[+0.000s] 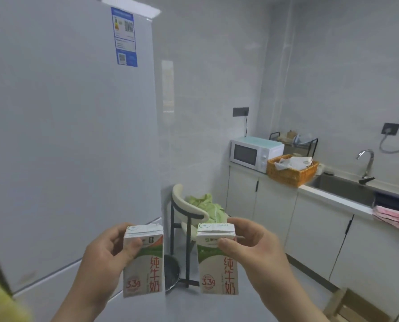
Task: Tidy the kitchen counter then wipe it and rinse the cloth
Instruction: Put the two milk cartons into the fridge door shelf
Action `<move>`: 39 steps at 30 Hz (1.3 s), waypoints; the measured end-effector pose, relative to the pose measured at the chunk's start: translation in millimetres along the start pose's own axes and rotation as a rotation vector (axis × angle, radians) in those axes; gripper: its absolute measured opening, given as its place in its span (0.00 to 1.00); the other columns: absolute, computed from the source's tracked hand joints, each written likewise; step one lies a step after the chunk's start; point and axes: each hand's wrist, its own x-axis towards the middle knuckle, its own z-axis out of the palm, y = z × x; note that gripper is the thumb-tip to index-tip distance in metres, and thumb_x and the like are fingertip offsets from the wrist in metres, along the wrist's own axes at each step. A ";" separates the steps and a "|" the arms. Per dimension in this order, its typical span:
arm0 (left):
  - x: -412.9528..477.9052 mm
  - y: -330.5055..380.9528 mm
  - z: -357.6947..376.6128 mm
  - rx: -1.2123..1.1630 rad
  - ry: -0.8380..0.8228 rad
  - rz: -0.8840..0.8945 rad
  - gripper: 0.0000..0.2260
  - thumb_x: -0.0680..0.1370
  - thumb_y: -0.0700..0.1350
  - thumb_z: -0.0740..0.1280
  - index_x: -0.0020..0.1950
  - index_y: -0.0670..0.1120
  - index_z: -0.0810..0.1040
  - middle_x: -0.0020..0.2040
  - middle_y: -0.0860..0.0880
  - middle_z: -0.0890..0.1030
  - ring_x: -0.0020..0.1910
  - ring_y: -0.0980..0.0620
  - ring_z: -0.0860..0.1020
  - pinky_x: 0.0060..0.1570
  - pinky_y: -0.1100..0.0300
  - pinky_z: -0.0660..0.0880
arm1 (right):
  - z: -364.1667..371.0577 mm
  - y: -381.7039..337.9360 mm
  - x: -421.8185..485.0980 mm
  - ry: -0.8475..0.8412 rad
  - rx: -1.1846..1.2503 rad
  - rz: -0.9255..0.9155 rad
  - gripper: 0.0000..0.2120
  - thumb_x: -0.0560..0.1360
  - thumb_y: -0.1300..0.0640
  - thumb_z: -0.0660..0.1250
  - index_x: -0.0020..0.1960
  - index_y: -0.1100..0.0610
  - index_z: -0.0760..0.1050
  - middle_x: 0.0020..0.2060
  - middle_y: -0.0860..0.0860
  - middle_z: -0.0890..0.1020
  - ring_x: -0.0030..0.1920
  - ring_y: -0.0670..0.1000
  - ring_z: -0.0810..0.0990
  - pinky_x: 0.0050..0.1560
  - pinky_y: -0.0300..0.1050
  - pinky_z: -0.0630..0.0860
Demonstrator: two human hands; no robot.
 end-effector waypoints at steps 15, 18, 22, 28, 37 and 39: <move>26.0 12.6 -68.6 0.079 0.337 0.033 0.20 0.63 0.68 0.71 0.46 0.57 0.82 0.46 0.48 0.85 0.45 0.51 0.82 0.45 0.58 0.77 | 98.5 8.6 115.5 -0.328 0.165 -0.066 0.18 0.68 0.66 0.75 0.56 0.54 0.79 0.43 0.49 0.87 0.45 0.48 0.85 0.39 0.38 0.78; 29.3 18.7 -73.5 0.074 0.432 0.017 0.29 0.49 0.73 0.73 0.44 0.61 0.83 0.45 0.47 0.85 0.44 0.49 0.83 0.48 0.49 0.77 | 114.1 3.5 140.0 -0.438 0.192 -0.093 0.18 0.69 0.66 0.75 0.56 0.53 0.79 0.44 0.48 0.86 0.46 0.48 0.85 0.39 0.38 0.78; 34.1 24.3 -76.6 0.099 0.543 0.028 0.32 0.49 0.72 0.74 0.46 0.57 0.83 0.46 0.44 0.84 0.44 0.44 0.83 0.42 0.48 0.80 | 131.2 -3.5 165.7 -0.556 0.231 -0.111 0.17 0.69 0.65 0.75 0.55 0.51 0.79 0.46 0.46 0.86 0.47 0.47 0.85 0.42 0.40 0.78; 50.4 20.8 -93.4 0.037 0.707 -0.014 0.19 0.68 0.57 0.69 0.55 0.51 0.79 0.48 0.43 0.84 0.46 0.40 0.83 0.53 0.36 0.76 | 160.9 -10.7 186.9 -0.658 0.245 -0.122 0.17 0.69 0.63 0.76 0.54 0.51 0.79 0.45 0.44 0.86 0.47 0.46 0.84 0.43 0.39 0.77; 97.5 31.7 -154.5 0.002 0.709 0.052 0.19 0.71 0.48 0.68 0.62 0.55 0.74 0.61 0.48 0.79 0.56 0.42 0.79 0.58 0.41 0.74 | 214.7 -32.5 209.3 -0.697 0.223 -0.152 0.17 0.69 0.64 0.75 0.55 0.52 0.79 0.45 0.46 0.86 0.47 0.45 0.84 0.40 0.36 0.78; 105.8 33.7 -170.7 0.001 0.705 0.060 0.28 0.67 0.51 0.70 0.67 0.53 0.72 0.68 0.48 0.74 0.61 0.42 0.77 0.61 0.39 0.72 | 229.0 -39.3 211.4 -0.709 0.217 -0.162 0.17 0.70 0.64 0.75 0.55 0.51 0.79 0.46 0.46 0.86 0.47 0.45 0.84 0.39 0.35 0.78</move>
